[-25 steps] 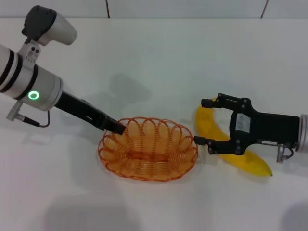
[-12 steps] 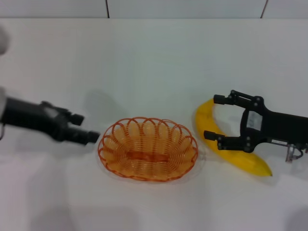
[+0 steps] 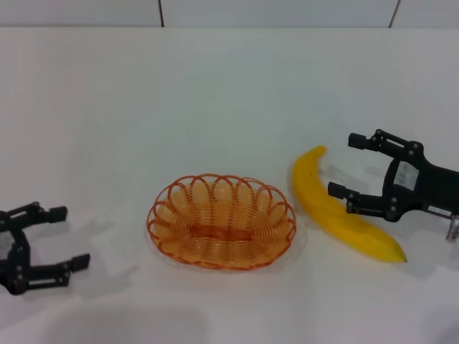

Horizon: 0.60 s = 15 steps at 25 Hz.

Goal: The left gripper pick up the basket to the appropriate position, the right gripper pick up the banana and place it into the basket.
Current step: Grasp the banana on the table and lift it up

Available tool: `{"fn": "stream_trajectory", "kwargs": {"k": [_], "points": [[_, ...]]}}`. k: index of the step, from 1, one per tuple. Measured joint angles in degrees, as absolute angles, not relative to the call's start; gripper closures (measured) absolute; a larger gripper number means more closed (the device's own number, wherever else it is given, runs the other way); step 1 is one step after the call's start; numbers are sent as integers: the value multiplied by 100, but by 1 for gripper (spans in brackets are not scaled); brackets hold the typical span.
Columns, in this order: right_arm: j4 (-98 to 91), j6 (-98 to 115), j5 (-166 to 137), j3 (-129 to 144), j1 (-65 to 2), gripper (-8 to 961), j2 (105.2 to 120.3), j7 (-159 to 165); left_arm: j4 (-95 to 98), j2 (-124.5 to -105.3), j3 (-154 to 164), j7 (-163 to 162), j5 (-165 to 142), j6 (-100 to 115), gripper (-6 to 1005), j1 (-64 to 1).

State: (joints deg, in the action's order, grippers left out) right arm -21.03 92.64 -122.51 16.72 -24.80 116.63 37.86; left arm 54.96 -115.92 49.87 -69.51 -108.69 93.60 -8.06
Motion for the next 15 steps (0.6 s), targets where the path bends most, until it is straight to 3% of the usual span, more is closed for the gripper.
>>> {"fn": "stream_trajectory", "kwargs": {"k": [8,15], "points": [[-3135,9770,-12360,1746,-2630,77,11660,5949,4490,-11553,4149,-6131,-10880,9420,97,-1279],[-5159,9916,-13171,3074,-3268,77,11654,9757,4460,-11560,4125,-6110,-10842,9388,98,-1525]]}}
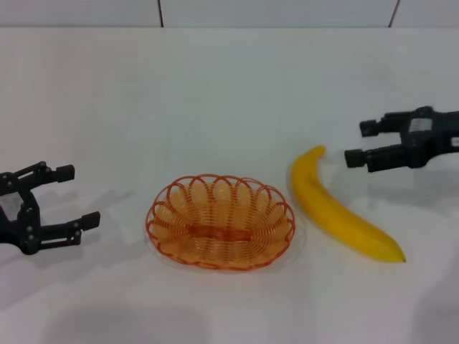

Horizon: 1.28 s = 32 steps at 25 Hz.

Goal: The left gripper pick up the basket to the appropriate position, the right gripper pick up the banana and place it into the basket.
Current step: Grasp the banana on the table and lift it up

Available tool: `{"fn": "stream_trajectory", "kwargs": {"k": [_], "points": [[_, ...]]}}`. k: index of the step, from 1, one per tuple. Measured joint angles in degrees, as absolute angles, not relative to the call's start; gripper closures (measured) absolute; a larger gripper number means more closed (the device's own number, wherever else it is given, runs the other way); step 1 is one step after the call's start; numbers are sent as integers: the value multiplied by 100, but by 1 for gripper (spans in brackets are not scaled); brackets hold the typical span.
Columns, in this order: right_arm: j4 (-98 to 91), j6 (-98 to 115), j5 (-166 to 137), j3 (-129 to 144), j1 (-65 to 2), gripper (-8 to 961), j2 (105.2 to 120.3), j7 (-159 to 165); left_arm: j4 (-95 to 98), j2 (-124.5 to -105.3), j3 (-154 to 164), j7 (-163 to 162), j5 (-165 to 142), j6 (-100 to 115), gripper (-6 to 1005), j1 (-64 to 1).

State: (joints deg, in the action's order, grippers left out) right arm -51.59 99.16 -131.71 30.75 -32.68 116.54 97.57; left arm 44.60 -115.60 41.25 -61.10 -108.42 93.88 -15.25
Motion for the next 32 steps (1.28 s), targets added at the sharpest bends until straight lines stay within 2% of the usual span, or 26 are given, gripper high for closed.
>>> {"fn": "stream_trajectory", "kwargs": {"k": [8,15,32], "points": [[-5406,9586,-14328,4516,-4052,76,11661,11454,4452,-11601,4113,-6123,-10825,9385,98,-1735],[-5100,9212,-14371,5409,-4073,76,11705,11941,4354,-11601,4136,-6134,-10825,9392,99,-1919],[-4332,8512,-14282,5662,-4147,77,11705,12395,4289,-11618,4113,-6087,-10805,9390,101,-1969]]}}
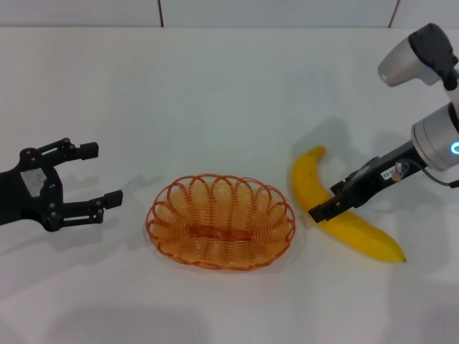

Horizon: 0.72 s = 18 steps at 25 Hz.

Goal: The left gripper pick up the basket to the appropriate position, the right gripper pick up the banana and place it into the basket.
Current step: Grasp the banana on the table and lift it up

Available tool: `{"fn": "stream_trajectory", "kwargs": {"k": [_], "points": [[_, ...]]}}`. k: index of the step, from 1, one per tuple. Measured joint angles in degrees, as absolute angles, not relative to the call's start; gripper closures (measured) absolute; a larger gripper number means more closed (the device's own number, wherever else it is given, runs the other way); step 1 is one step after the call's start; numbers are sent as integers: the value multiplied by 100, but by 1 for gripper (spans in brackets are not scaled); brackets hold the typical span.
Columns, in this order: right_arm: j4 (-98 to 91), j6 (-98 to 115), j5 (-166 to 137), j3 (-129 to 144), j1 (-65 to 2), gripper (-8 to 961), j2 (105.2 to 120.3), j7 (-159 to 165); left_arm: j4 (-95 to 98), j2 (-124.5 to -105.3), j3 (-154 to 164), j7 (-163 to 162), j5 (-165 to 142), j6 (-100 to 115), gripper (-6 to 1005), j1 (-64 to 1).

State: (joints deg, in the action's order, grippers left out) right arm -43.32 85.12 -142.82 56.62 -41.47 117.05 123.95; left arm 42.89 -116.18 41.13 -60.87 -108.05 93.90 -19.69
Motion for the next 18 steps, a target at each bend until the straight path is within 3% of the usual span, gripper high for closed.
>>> {"fn": "stream_trajectory", "kwargs": {"k": [9,15,18], "points": [[-4252,8492,-14309,5685,-4165,76,11700,12392,4289,-11620,4113,-6083,-10788,9403,102,-2001],[-4236,8456,-14313,5881,-4166,267,11698,12361,4289,-11618,4113,-6084,-10718,9436,102,-2010],[-4237,8419,-14295,5980,-4162,316,11702,12365,4289,-11618,4113,-6082,-10689,9438,103,-2002]]}}
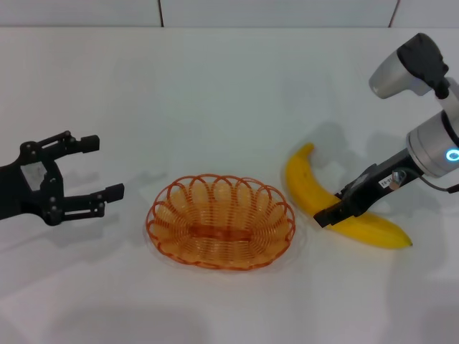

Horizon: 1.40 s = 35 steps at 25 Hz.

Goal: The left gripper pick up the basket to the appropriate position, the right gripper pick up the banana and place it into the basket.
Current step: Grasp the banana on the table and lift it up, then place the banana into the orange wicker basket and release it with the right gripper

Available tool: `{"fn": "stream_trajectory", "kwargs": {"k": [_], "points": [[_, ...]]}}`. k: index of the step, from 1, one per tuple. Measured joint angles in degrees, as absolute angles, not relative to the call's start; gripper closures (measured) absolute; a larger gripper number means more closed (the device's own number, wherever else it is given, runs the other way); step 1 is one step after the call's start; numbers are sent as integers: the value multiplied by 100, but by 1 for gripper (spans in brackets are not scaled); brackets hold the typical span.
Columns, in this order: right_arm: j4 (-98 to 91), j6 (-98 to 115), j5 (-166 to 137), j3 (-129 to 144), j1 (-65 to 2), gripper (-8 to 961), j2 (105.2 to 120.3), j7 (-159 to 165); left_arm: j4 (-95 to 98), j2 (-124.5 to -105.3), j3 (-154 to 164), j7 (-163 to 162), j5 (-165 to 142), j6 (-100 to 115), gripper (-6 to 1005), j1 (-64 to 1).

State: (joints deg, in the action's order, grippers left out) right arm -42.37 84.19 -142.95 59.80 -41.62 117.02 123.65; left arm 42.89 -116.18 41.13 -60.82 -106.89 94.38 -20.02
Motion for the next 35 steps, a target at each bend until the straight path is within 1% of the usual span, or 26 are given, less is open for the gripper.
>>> {"fn": "stream_trajectory", "kwargs": {"k": [8,13,17,21,23,26,27,28,29,33,35], "points": [[-4443,8566,-14298,5954,-4149,447,11678,12394,4289,-11608,4113,-6081,-10665,9440,103,-1957],[-5468,8846,-14454,5702,-3961,447,11643,12558,4289,-11585,4112,-6081,-10664,9447,104,-1911],[-6614,9315,-14378,5116,-3722,447,11655,12529,4289,-11566,4104,-6081,-10673,9449,104,-1880],[-7472,9812,-13228,5164,-3300,448,11696,12125,4289,-11565,4116,-6084,-10718,9447,105,-1876],[-7600,9940,-12514,5516,-3109,448,11696,11854,4289,-11559,4181,-6149,-10870,9446,105,-1875],[-7644,9948,-11905,6162,-2999,448,11706,11539,4289,-11551,4190,-6509,-11329,9489,105,-1914],[-7645,9895,-11810,6363,-2995,448,11710,11492,4289,-11531,4190,-6744,-11442,9523,105,-1941],[-7647,9836,-11751,6525,-2994,448,11713,11465,4278,-11431,4184,-7553,-11652,9665,105,-2036],[-7651,9767,-11718,6698,-2995,448,11714,11459,4278,-11431,4184,-7553,-11652,9665,105,-2036],[-7663,9602,-11720,7015,-3007,448,11712,11449,4163,-11151,4117,-9061,-11584,10361,106,-2252],[-7664,9593,-11730,7031,-3008,448,11708,11435,4156,-11110,4126,-9308,-11500,10567,107,-2306]]}}
